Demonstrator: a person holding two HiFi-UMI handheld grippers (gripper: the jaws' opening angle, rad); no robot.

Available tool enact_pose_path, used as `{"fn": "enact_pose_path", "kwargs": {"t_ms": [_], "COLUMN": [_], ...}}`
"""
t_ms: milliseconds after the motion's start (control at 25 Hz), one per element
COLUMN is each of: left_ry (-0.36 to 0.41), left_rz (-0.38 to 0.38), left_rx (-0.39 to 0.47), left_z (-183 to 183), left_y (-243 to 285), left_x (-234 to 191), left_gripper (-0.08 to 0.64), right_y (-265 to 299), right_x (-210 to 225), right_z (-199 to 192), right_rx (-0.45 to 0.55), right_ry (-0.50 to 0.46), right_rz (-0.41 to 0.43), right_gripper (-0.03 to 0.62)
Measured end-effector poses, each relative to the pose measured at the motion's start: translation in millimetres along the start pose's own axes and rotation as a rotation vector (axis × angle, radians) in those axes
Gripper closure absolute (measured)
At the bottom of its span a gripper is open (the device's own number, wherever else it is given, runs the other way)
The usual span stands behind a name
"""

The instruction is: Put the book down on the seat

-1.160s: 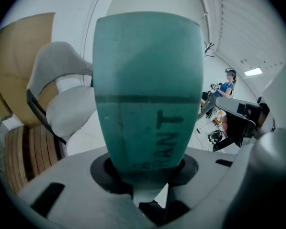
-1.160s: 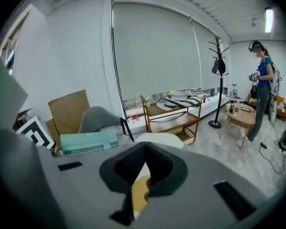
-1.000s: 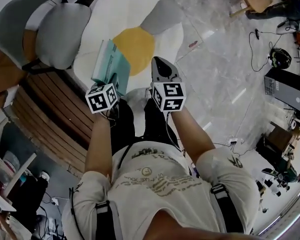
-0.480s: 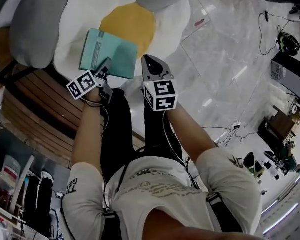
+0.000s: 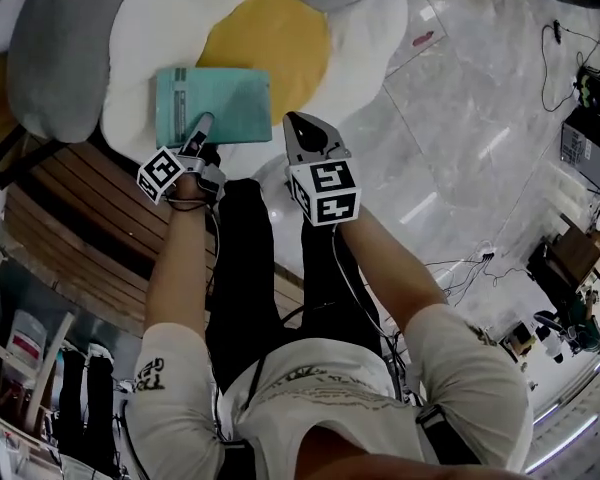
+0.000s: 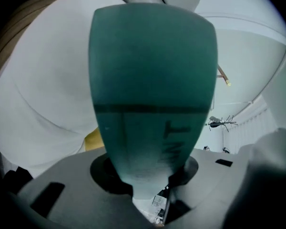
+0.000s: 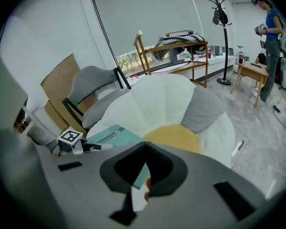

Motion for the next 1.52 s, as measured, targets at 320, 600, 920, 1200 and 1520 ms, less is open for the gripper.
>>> {"fn": "enact_pose_path", "kwargs": {"t_ms": [320, 600, 920, 1200, 1520], "left_ry": [-0.011, -0.015, -0.101, -0.117, -0.132], "left_rz": [0.048, 0.066, 0.097, 0.186, 0.223], "left_rx": [0.035, 0.053, 0.072, 0.069, 0.027], "left_z": [9, 7, -6, -22, -48], "left_y": [19, 11, -2, -22, -32], "left_x": [-28, -47, -62, -79, -73], "left_gripper": [0.396, 0.378, 0.305, 0.287, 0.287], "right_y": [14, 18, 20, 15, 1], "right_x": [12, 3, -3, -4, 9], "right_z": [-31, -36, -30, -32, -35], "right_rx": [-0.05, -0.06, -0.047, -0.043, -0.049], "right_ry": [0.02, 0.004, -0.005, -0.014, -0.006], "right_rz": [-0.011, 0.01, 0.04, 0.053, 0.047], "right_gripper": [0.566, 0.566, 0.566, 0.566, 0.566]}}
Point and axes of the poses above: the fingertips, and each gripper's own axes: y forward along the fingers, x to its right, z out of its top, the point moved 3 cm from there along -y, backward along the fingers, and after that the axes turned 10 degrees about -x, right-handed, at the moved point
